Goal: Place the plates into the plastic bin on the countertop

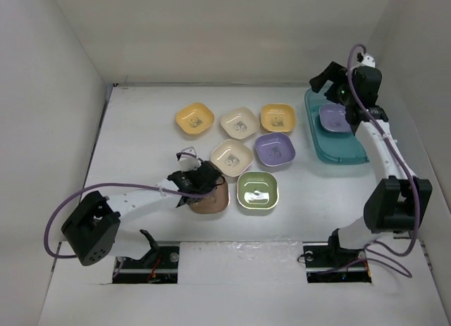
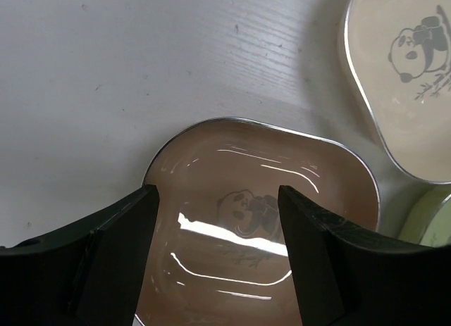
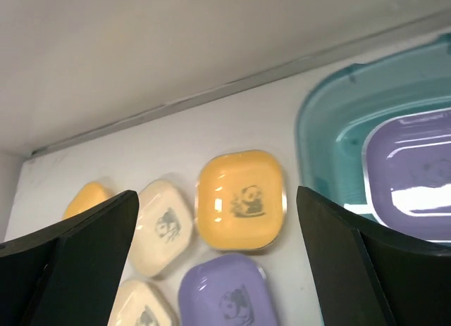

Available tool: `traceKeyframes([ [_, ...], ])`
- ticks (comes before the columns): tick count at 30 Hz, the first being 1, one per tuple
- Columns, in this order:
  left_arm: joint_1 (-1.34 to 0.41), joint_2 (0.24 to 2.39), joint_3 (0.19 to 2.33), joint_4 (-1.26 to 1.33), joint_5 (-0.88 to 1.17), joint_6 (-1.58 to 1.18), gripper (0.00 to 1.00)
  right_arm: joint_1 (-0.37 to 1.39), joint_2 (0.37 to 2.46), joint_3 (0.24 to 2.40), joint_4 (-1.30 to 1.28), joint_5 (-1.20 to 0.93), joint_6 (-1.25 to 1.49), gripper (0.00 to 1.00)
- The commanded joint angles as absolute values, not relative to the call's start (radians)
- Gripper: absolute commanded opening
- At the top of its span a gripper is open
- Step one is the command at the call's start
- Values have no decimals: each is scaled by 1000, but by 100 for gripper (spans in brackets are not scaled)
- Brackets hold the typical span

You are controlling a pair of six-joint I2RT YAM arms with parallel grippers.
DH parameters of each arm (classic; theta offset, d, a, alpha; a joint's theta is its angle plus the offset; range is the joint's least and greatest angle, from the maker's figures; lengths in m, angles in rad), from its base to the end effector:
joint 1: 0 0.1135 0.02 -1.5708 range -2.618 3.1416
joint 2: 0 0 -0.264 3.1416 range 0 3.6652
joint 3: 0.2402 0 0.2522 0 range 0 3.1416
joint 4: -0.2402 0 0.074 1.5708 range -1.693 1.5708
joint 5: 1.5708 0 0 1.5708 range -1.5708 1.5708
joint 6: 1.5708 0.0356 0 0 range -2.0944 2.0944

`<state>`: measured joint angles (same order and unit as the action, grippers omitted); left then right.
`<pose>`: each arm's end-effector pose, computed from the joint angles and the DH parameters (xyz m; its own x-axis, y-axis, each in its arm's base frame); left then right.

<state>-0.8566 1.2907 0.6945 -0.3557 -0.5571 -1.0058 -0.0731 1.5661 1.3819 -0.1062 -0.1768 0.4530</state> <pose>0.1740 -0.1719 0.1944 -0.6577 -0.3358 -0.6743 -0.2148 0.9416 -0.2594 0.3745 -0.0211 0.3604 -0.2988 0.4539 -0.8394 0.0385 0.8847 0.4646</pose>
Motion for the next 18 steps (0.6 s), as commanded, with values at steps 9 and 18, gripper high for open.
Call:
traceKeyframes([
  [9, -859, 1187, 657, -459, -603, -1100, 92, 107, 1420, 1270, -87, -178, 325, 99],
  [18, -859, 1063, 712, -653, -617, -1190, 99, 149, 1411, 1240, -87, -178, 307, 99],
])
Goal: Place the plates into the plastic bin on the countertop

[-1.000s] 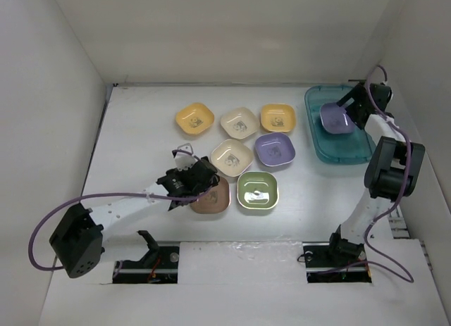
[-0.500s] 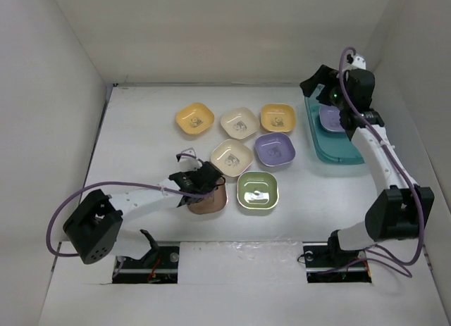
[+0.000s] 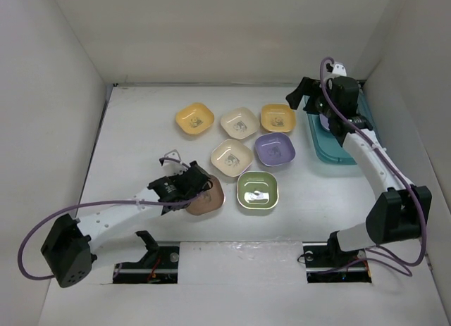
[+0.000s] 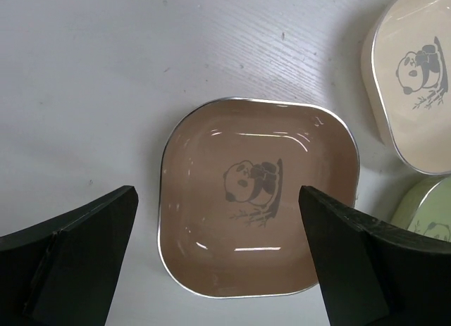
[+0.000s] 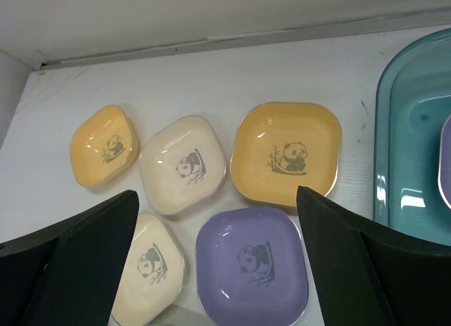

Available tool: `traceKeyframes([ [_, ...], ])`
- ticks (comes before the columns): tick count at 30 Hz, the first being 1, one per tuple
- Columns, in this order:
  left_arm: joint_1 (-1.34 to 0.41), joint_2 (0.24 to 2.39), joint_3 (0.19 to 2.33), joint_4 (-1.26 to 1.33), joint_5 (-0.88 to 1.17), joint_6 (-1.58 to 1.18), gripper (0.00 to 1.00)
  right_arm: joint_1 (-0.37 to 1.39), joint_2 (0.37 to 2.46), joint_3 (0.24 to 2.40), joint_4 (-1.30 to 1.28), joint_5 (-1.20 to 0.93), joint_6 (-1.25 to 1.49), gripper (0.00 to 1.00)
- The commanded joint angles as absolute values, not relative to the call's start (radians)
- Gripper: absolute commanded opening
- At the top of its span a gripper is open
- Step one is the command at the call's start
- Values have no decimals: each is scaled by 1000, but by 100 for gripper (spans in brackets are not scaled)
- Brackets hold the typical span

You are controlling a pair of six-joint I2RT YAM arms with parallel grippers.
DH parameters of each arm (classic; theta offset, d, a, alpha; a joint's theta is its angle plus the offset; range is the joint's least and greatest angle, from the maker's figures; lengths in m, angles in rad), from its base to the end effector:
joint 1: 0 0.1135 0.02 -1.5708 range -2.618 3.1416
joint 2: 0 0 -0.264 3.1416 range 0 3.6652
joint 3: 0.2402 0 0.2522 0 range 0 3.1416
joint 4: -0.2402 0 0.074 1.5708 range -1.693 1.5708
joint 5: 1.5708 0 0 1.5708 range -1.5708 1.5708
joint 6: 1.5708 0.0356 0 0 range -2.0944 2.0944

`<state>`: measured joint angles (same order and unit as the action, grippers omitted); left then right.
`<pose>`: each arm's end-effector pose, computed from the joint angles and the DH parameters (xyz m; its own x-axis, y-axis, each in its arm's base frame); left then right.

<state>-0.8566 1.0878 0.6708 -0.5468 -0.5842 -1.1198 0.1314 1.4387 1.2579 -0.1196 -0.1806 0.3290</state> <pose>0.1490 -0.1419 0.2178 -0.6163 -0.4352 -0.6563 -0.2993 0.9003 -0.3159 0.3373 0.0510 0.3579 -0.3742 0.2712 -0.8868 -0.1882 0.9142 0.3589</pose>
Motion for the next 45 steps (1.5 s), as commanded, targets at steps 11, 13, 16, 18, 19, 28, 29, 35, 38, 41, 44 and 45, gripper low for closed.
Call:
traceKeyframes([
  [11, -830, 1207, 683, -677, -579, -1336, 77, 149, 1345, 1220, -87, -216, 298, 99],
  [13, -815, 1218, 621, -603, -568, -1350, 72, 149, 1335, 1210, -87, -216, 298, 99],
  [16, -815, 1229, 583, -606, -558, -1425, 45, 149, 1316, 1210, -87, -216, 288, 99],
  [18, -815, 1212, 574, -643, -569, -1472, 31, 140, 1307, 1201, -87, -225, 288, 99],
  [19, -815, 1198, 574, -658, -580, -1488, 22, 140, 1307, 1201, -87, -235, 288, 99],
  [28, -850, 1020, 649, -819, -676, -1560, 0, 362, 1354, 1235, -97, -319, 77, 99],
  [29, -860, 1020, 690, -819, -704, -1502, 0, 427, 1367, 1235, -97, -359, 63, 99],
  [35, -861, 1045, 842, -845, -761, -1332, 0, 613, 1488, 1258, -97, -439, 32, 99],
  [38, -861, 1054, 909, -845, -796, -1292, 0, 679, 1526, 1258, -78, -448, 32, 99],
  [41, -861, 1054, 965, -845, -808, -1261, 0, 729, 1551, 1249, -78, -448, 32, 99],
  [44, -861, 1016, 988, -758, -793, -1178, 0, 742, 1581, 1239, -63, -437, 44, 94],
  [45, -861, 1002, 988, -726, -781, -1152, 0, 753, 1603, 1239, -63, -437, 55, 90],
])
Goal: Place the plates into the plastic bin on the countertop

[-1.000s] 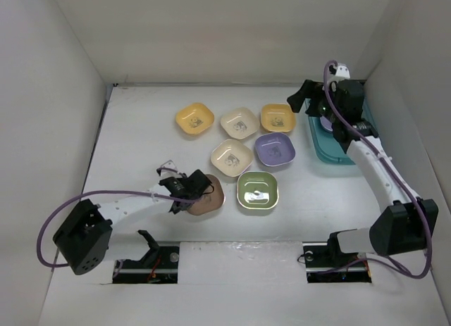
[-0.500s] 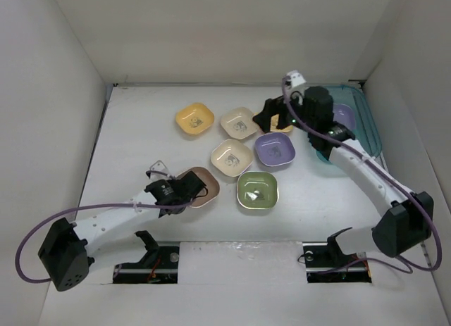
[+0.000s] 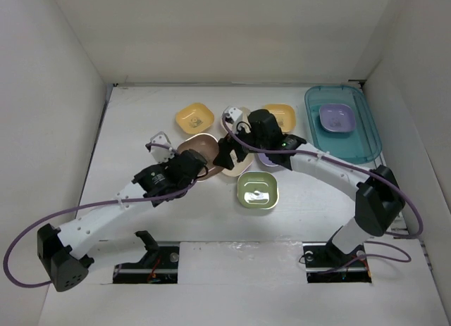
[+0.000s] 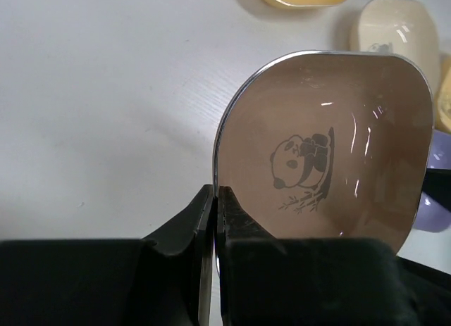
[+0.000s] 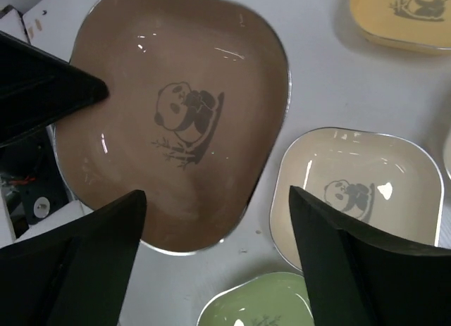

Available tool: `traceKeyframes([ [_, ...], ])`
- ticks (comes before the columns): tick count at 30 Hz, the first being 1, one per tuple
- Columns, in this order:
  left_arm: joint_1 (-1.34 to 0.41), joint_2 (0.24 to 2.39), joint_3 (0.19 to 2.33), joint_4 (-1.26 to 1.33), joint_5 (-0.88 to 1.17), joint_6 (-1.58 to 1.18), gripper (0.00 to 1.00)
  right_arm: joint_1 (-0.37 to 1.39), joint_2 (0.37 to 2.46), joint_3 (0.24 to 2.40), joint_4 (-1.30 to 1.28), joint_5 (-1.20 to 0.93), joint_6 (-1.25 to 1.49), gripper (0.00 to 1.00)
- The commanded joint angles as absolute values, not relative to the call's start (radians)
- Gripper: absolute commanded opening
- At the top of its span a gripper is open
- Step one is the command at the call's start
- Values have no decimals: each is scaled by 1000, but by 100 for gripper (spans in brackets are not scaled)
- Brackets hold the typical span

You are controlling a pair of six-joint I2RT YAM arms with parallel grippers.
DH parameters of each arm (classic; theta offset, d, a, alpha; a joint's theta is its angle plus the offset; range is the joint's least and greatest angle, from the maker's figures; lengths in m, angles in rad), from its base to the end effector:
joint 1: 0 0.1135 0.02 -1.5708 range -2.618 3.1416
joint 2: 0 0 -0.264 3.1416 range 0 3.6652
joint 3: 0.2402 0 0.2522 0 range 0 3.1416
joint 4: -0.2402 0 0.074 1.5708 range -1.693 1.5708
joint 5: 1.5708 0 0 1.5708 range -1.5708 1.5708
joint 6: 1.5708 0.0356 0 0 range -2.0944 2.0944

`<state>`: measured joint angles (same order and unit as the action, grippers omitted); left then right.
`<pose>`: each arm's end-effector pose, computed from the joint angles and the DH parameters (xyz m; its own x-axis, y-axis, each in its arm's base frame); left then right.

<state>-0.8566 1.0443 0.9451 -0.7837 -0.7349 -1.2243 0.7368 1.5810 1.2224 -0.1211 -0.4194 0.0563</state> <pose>0.1496 -0.1361 0.2996 -0.4369 -0.5614 -0.7029 -0.3803 0.8234 -0.4213 0.2625 0.2577 0.2985 -0.3909 -0.2852 -0.8752 -0.8606 0.4505 0.2376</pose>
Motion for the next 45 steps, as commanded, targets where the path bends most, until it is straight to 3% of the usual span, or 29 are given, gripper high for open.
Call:
traceKeyframes([
  [1, -861, 971, 988, -691, -752, -1094, 0, 753, 1614, 1252, -63, -437, 66, 84],
  [3, -861, 942, 962, -605, -721, -1051, 0, 762, 1634, 1267, -63, -446, 66, 70],
  [5, -861, 919, 953, -560, -683, -1004, 0, 762, 1654, 1279, -63, -446, 75, 63],
  [7, -861, 905, 953, -539, -674, -993, 0, 762, 1663, 1310, -63, -446, 86, 47],
  [8, -861, 905, 953, -538, -673, -992, 0, 746, 1663, 1310, -63, -446, 86, 37],
  [9, -861, 896, 953, -529, -673, -974, 0, 724, 1663, 1324, -63, -446, 101, 19],
  [10, -861, 896, 965, -529, -673, -974, 12, 710, 1663, 1334, -63, -437, 124, 0],
  [11, -861, 896, 965, -529, -673, -974, 12, 694, 1663, 1335, -63, -437, 124, 0],
  [12, -861, 896, 974, -540, -673, -974, 49, 677, 1654, 1335, -63, -437, 139, 0],
  [13, -861, 896, 974, -558, -686, -997, 77, 635, 1645, 1335, -63, -417, 149, 0],
  [14, -861, 896, 974, -569, -686, -1008, 94, 609, 1620, 1335, -63, -404, 158, 0],
  [15, -861, 896, 974, -569, -695, -1008, 100, 579, 1608, 1335, -63, -390, 175, 0],
  [23, -861, 907, 943, -569, -675, -983, 100, 50, 1584, 1313, -63, -310, 348, 0],
  [27, -861, 916, 924, -546, -646, -943, 100, -121, 1666, 1392, -75, -301, 360, 0],
  [37, -861, 949, 914, -519, -623, -888, 100, -328, 1861, 1615, -285, -181, 278, 0],
  [45, -861, 994, 923, -477, -594, -845, 100, -348, 1901, 1684, -465, -34, 195, 0],
])
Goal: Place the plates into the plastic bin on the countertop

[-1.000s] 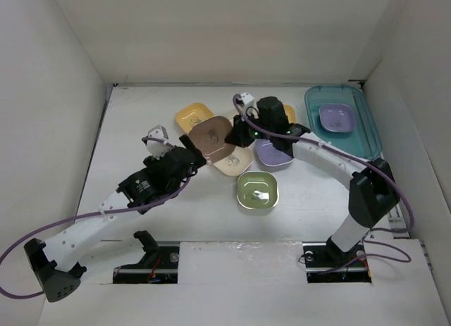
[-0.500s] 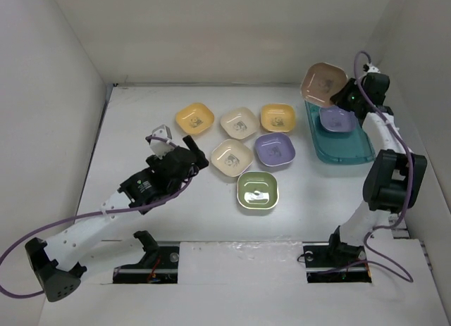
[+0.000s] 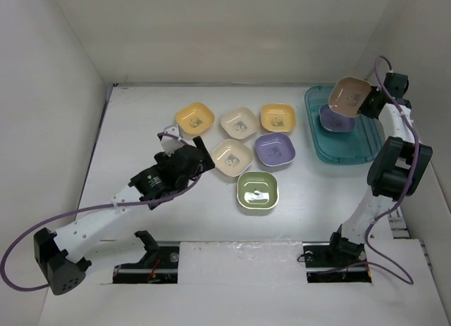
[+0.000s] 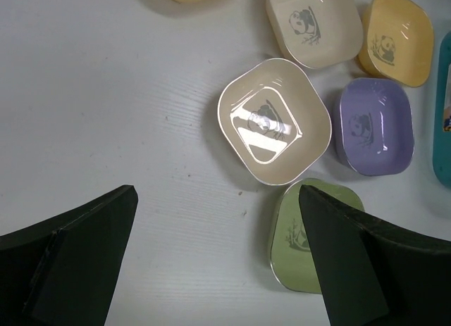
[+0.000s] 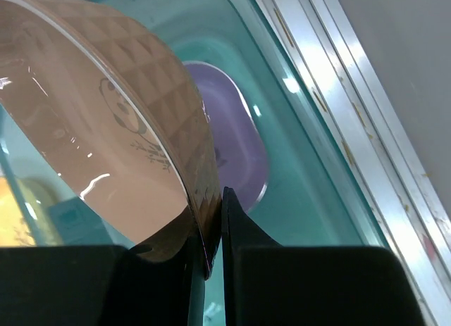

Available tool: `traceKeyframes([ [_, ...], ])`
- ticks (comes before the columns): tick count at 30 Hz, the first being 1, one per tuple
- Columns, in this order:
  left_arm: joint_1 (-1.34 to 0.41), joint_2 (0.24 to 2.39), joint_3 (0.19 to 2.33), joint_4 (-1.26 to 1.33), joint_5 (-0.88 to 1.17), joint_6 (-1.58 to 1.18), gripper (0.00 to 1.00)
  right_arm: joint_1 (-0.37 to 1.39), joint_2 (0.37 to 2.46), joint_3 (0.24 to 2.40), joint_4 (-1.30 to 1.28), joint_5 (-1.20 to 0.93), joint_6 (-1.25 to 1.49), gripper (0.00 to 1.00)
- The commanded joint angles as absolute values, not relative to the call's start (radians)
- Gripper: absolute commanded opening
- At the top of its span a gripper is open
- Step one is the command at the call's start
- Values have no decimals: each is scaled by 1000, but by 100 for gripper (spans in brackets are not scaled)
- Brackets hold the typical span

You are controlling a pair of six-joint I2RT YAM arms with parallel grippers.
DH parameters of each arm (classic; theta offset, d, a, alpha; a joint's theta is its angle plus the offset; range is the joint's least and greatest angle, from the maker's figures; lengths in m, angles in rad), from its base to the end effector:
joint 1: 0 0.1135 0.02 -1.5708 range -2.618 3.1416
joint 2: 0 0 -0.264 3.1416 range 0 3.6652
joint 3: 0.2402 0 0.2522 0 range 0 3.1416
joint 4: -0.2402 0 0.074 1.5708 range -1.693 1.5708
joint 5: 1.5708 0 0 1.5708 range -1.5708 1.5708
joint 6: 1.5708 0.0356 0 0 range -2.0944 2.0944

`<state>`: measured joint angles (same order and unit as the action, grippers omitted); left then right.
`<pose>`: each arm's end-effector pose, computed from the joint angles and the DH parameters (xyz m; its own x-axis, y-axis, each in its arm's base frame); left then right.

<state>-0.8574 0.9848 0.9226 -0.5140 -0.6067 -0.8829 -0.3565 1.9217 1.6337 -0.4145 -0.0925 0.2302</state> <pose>0.1520 -0.1446 0.3219 -0.4646 -0.4331 -0.7724 -0.0797 0.8892 -0.4506 0.4193 -0.1526 0.2786 -0.5253 0.4381 -0.7295 0.4122 0.8810 0.2323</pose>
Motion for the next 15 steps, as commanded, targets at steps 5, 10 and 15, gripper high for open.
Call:
traceKeyframes([
  [5, -861, 1029, 934, -477, -584, -834, 100, -339, 1936, 1674, -465, -43, 173, 1],
  [10, -850, 1051, 905, -440, -546, -862, 100, -310, 1986, 1693, -495, -43, 163, 27],
  [15, -821, 1091, 887, -419, -511, -871, 100, -299, 1987, 1703, -495, -43, 163, 36],
])
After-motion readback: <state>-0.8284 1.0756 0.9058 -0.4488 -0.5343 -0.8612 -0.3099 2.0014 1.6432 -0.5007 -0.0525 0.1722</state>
